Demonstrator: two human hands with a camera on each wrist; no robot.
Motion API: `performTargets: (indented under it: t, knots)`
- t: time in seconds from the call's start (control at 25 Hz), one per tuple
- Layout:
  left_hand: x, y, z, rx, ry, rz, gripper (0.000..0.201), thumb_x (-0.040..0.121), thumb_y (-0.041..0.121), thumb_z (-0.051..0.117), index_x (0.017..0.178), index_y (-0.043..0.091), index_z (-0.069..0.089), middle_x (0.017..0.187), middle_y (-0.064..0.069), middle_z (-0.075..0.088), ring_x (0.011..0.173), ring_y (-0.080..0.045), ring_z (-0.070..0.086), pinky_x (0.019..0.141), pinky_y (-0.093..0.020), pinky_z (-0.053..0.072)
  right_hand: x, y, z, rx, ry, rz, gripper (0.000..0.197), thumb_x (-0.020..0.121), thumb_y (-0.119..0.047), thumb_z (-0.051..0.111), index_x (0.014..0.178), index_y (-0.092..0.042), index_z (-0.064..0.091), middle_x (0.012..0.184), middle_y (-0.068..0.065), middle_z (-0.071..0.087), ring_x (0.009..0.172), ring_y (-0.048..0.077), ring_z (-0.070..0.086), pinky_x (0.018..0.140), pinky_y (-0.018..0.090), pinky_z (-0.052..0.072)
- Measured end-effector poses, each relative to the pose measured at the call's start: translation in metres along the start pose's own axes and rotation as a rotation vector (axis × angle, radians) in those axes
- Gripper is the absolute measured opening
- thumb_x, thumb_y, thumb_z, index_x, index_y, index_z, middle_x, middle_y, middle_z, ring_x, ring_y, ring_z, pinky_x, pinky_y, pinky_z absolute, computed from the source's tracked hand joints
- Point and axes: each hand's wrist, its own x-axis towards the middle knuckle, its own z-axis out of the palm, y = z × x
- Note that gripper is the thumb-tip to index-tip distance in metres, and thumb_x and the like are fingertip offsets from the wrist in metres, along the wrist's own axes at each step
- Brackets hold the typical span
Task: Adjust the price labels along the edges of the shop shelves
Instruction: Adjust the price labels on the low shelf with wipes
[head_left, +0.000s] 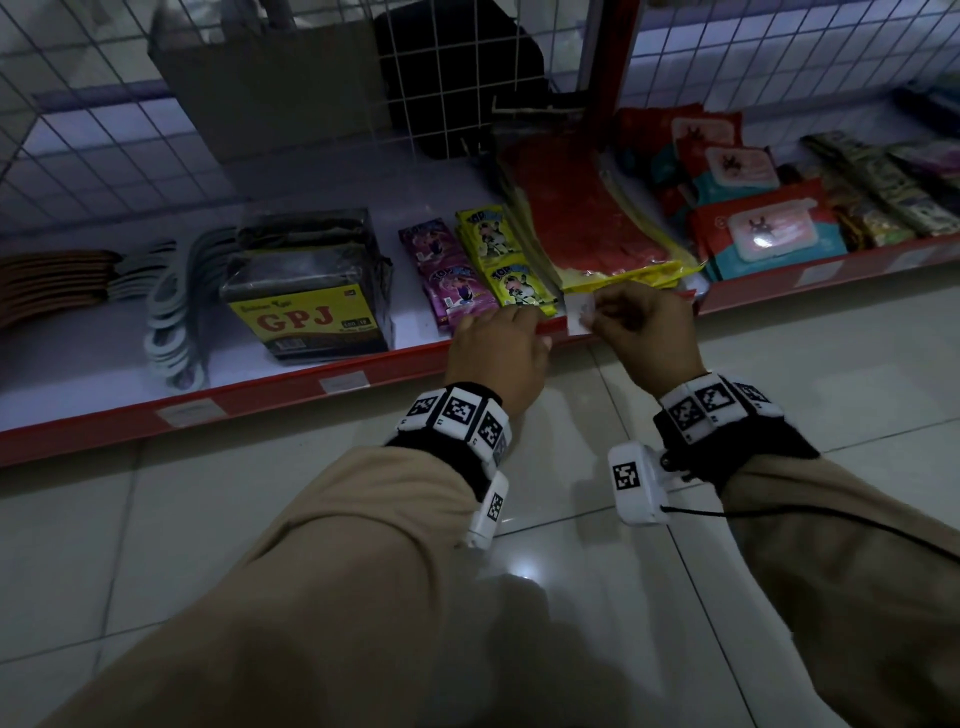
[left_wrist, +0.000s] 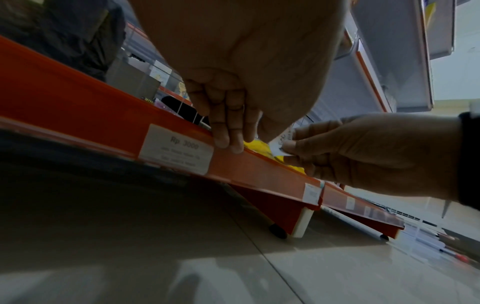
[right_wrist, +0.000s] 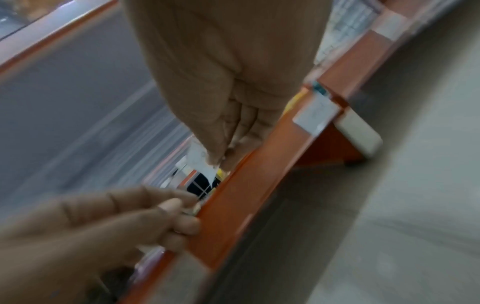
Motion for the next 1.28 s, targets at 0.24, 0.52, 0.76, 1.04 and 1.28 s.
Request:
performTargets:
  t: [0.24,0.52,0.76,1.04,1.28]
  knots:
    - [0.003,0.004,-0.001,-0.073,0.037,-0.055,0.03,0.098,0.041,0.039,0.115,0.022,0.055,0.112,-0.003,0.064,0.11,-0.026,0.053,0.101,-0.04,0.03,-0.016,-0.01,0.014,0.55,-0.032,0.282,0.021,0.079,0.008,0.068,0.096,-0.001,0.061,0.082,0.017,0.065,0.069,0.017,0.064,0.066,0.027,0.057]
    - [0.003,0.003,-0.001,0.003,0.025,-0.039,0.016,0.094,0.024,0.046,0.106,0.021,0.055,0.111,0.0,0.06,0.109,-0.025,0.051,0.099,-0.041,0.028,-0.009,-0.012,0.012,0.014,-0.097,-0.119,0.026,0.083,-0.003,0.067,0.109,-0.01,0.065,0.097,0.002,0.066,0.08,0.005,0.06,0.071,0.013,0.047]
    - [0.0,0.001,-0.001,-0.128,0.061,-0.087,0.029,0.096,0.039,0.042,0.114,0.021,0.057,0.109,-0.001,0.063,0.108,-0.025,0.053,0.101,-0.04,0.03,0.001,-0.008,0.005,0.157,-0.107,-0.038,0.009,0.085,-0.004,0.067,0.093,0.0,0.065,0.086,0.018,0.069,0.081,0.028,0.067,0.076,0.036,0.054]
    - [0.0,-0.004,0.0,-0.133,0.098,-0.101,0.019,0.095,0.036,0.049,0.1,0.021,0.06,0.097,-0.002,0.067,0.095,-0.028,0.057,0.093,-0.038,0.031,-0.007,-0.006,0.01,0.163,-0.143,-0.012,0.015,0.085,-0.006,0.067,0.1,-0.006,0.064,0.083,0.01,0.067,0.077,0.015,0.064,0.073,0.025,0.053]
    - [0.0,-0.001,-0.003,-0.086,0.091,-0.103,0.016,0.092,0.04,0.055,0.09,0.025,0.062,0.088,0.001,0.067,0.09,-0.023,0.058,0.094,-0.036,0.028,-0.004,-0.008,0.002,-0.211,-0.15,-0.191,0.011,0.088,-0.016,0.065,0.097,-0.012,0.07,0.087,0.001,0.071,0.077,0.009,0.062,0.066,0.013,0.044]
